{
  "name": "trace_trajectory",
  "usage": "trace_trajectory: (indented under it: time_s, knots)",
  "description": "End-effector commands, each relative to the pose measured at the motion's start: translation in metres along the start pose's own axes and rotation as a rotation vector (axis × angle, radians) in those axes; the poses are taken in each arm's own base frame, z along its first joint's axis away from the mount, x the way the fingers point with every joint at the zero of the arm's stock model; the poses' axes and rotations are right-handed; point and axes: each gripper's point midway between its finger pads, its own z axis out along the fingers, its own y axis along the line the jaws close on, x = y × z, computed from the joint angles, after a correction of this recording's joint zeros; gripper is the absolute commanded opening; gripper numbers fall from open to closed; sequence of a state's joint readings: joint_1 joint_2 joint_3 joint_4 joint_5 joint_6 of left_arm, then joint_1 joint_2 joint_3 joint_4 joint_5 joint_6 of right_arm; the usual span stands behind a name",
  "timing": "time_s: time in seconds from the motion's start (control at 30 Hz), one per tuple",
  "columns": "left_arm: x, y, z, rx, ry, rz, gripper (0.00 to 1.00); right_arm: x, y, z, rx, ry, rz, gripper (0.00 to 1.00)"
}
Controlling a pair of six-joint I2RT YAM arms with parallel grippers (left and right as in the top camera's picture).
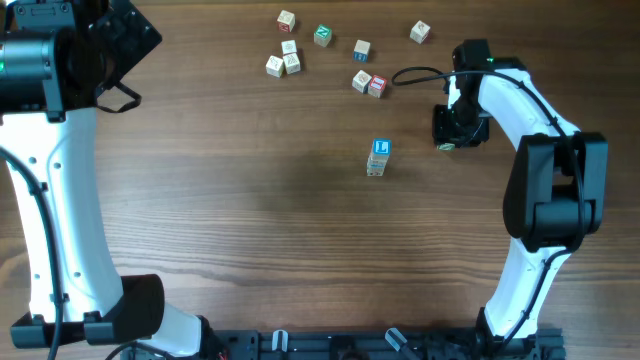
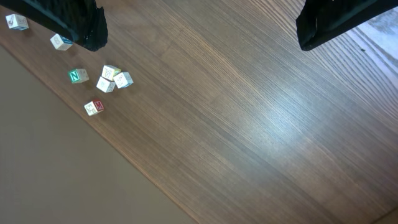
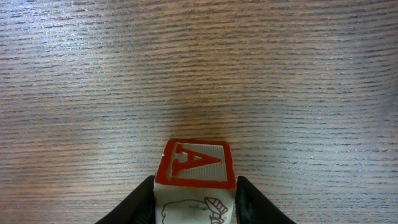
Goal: Form a tower
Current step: 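Carry the A block with the right gripper over the tower top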
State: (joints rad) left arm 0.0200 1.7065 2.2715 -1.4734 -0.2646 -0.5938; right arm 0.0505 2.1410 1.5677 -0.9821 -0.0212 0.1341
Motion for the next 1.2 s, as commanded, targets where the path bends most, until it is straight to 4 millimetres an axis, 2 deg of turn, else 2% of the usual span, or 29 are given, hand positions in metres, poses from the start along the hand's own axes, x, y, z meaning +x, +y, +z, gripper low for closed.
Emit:
trace_trajectory:
  time_s: [0.0, 0.2, 0.47, 0.53, 0.63, 0.7, 0.73, 0.83, 0.93, 1.03, 1.17]
  knots:
    - [-0.006, 0.004, -0.010, 0.002, -0.034, -0.025, 1.00, -0.009, 0.003, -0.008, -0.004, -0.033, 0.004, 0.40]
    - [-0.006, 0.004, -0.010, 0.002, -0.034, -0.025, 1.00, -0.012, 0.004, -0.011, -0.008, -0.041, 0.019, 0.38]
    - [-0.006, 0.004, -0.010, 0.002, -0.034, -0.025, 1.00, -0.011, 0.004, -0.014, -0.008, -0.036, 0.022, 0.29]
    - [-0.006, 0.004, -0.010, 0.002, -0.034, -0.025, 1.00, -0.015, 0.005, -0.024, -0.010, -0.042, 0.022, 0.27]
    - [-0.006, 0.004, -0.010, 0.002, -0.034, -0.025, 1.00, -0.021, 0.010, -0.052, -0.037, -0.068, 0.020, 0.27]
    - [-0.006, 0.004, -0.010, 0.002, -0.034, -0.025, 1.00, -0.023, 0.014, -0.075, -0.059, -0.095, 0.019, 0.27]
    - [-0.006, 0.004, -0.010, 0.002, -0.034, -0.025, 1.00, -0.024, 0.016, -0.095, -0.063, -0.117, 0.019, 0.26]
    - [-0.006, 0.004, -0.010, 0.002, -0.034, -0.025, 1.00, -0.015, 0.029, -0.139, -0.085, -0.179, 0.012, 0.27]
    - [-0.006, 0.004, -0.010, 0.002, -0.034, -0.025, 1.00, 0.005, 0.051, -0.177, -0.111, -0.227, 0.022, 0.27]
    - [-0.006, 0.004, -0.010, 0.002, -0.034, -0.025, 1.00, 0.030, 0.084, -0.193, -0.140, -0.221, -0.006, 0.27]
    - [-0.006, 0.004, -0.010, 0.002, -0.034, -0.025, 1.00, 0.051, 0.120, -0.191, -0.152, -0.183, -0.017, 0.26]
